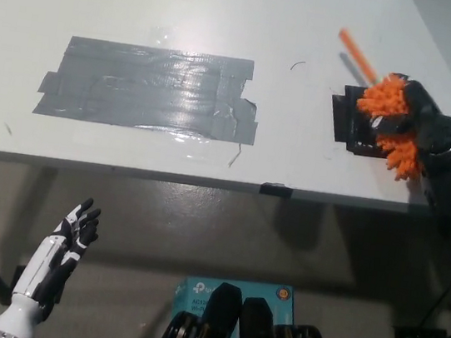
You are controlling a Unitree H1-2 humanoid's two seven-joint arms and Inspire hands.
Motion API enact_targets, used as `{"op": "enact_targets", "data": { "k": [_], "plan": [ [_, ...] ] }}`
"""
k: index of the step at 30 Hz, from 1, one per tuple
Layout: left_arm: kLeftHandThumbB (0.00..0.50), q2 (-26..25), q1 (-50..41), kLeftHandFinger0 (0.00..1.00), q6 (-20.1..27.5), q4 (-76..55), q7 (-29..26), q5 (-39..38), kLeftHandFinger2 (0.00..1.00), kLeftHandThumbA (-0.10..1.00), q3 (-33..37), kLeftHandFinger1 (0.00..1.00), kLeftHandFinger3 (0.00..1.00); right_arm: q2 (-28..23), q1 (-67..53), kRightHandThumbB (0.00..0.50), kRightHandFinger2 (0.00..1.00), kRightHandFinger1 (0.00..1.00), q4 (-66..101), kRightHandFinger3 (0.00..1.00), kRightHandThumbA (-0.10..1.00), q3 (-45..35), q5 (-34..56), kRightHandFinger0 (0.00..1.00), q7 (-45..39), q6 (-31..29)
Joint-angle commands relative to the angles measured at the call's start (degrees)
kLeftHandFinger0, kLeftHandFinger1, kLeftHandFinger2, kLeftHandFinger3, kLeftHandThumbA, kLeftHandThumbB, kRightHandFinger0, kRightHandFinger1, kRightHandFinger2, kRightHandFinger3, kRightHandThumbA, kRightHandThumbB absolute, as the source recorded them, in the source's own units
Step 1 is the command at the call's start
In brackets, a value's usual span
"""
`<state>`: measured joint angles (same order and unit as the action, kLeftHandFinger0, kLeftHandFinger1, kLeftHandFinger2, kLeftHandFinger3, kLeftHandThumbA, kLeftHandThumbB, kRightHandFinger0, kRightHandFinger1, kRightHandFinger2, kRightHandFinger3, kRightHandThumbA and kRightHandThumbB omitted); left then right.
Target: A person hands an oraange duster to the robot and the robot grabs it with its right hand and places it on the black marked spot infron tof it on the desk
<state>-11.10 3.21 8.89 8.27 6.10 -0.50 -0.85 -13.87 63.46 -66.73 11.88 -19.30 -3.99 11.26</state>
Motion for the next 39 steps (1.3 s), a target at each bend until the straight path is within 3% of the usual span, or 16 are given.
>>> {"op": "enact_targets", "data": {
  "k": [1,8,9,11,12,16,20,22,25,29,32,36,37,39],
  "plan": [
    [0.08,-0.9,0.6,0.97,1.1,-1.6,0.2,0.2,1.0,0.85,-0.4,1.0,1.0,-1.6,2.8,0.442,1.0,1.0,6.7,1.0,0.69,0.2,0.2,1.0,-1.4,-0.3],
    [0.088,-0.6,0.2,0.97,0.8,-1.7,0.3,-0.1,1.0,0.85,-0.3,1.0,1.0,-1.9,0.5,0.463,1.0,1.0,16.2,1.0,0.82,-1.7,-0.5,1.0,5.0,-2.0],
    [0.083,-0.6,0.2,0.98,0.8,-1.7,0.3,-0.2,1.0,0.84,-0.3,1.0,1.0,-2.3,0.5,0.463,1.0,1.0,17.3,1.0,0.89,-1.4,-1.4,1.0,6.1,-2.2],
    [0.085,-0.6,0.0,0.98,0.9,-1.8,0.4,-0.2,1.0,0.84,-0.3,1.0,1.0,-2.6,0.1,0.46,1.0,1.0,19.4,1.0,0.92,-1.4,-2.3,1.0,7.3,-2.2],
    [0.086,-0.6,-0.1,0.98,1.1,-1.8,0.3,-0.1,1.0,0.84,-0.3,1.0,1.0,-2.8,-0.1,0.473,1.0,1.0,20.6,1.0,0.94,-1.7,-2.5,1.0,8.5,-2.5],
    [0.094,-0.6,-0.6,0.99,0.8,-2.1,0.5,-0.5,1.0,0.84,-0.4,1.0,1.0,-3.0,-0.6,0.449,1.0,1.0,24.0,1.0,0.92,-3.7,-1.8,1.0,11.1,-3.6],
    [0.089,-0.6,-0.9,0.97,1.7,-1.9,0.4,-0.1,1.0,0.83,-0.2,1.0,1.0,-4.1,-3.4,0.462,1.0,1.0,30.8,1.0,1.0,-4.9,-3.6,1.0,14.3,-3.8],
    [0.101,-0.2,-2.1,0.97,1.8,-2.1,0.6,-0.2,1.0,0.83,0.2,1.0,1.0,-4.5,-8.4,0.42,1.0,1.0,41.8,1.0,1.0,-6.1,-3.4,1.0,12.4,-1.7],
    [0.11,0.5,-4.0,0.98,2.1,-2.2,0.7,-0.4,1.0,0.83,0.8,1.0,1.0,-4.7,-16.3,0.402,1.0,1.0,60.2,1.0,1.0,-6.9,-3.9,1.0,9.1,2.2],
    [0.122,0.7,-5.0,1.0,2.5,-1.9,0.6,0.3,1.0,0.85,1.4,1.0,1.0,-4.7,-23.1,0.354,1.0,1.0,74.8,1.0,1.0,-7.1,-4.5,1.0,7.6,2.5],
    [0.149,1.0,-4.6,1.0,1.9,-2.0,0.4,0.4,1.0,0.87,1.6,1.0,1.0,-3.3,-31.4,0.374,1.0,1.0,91.2,1.0,1.0,-7.9,-4.6,1.0,6.8,3.5],
    [0.157,1.0,-3.7,1.0,1.8,-1.7,0.4,0.3,1.0,0.87,1.5,1.0,1.0,-1.8,-38.0,0.369,1.0,1.0,100.6,1.0,1.0,-7.7,-4.7,1.0,7.1,2.0],
    [0.151,1.1,-3.2,1.0,2.2,-1.1,0.6,-0.2,1.0,0.87,1.4,1.0,1.0,-1.1,-41.0,0.397,1.0,1.0,103.8,1.0,1.0,-7.4,-3.9,1.0,7.0,1.5],
    [0.157,1.1,-3.0,1.0,2.4,-0.8,0.7,-0.5,1.0,0.86,1.4,1.0,1.0,-0.8,-42.8,0.371,1.0,1.0,105.5,1.0,1.0,-7.1,-3.6,1.0,6.9,1.3]
  ]
}}
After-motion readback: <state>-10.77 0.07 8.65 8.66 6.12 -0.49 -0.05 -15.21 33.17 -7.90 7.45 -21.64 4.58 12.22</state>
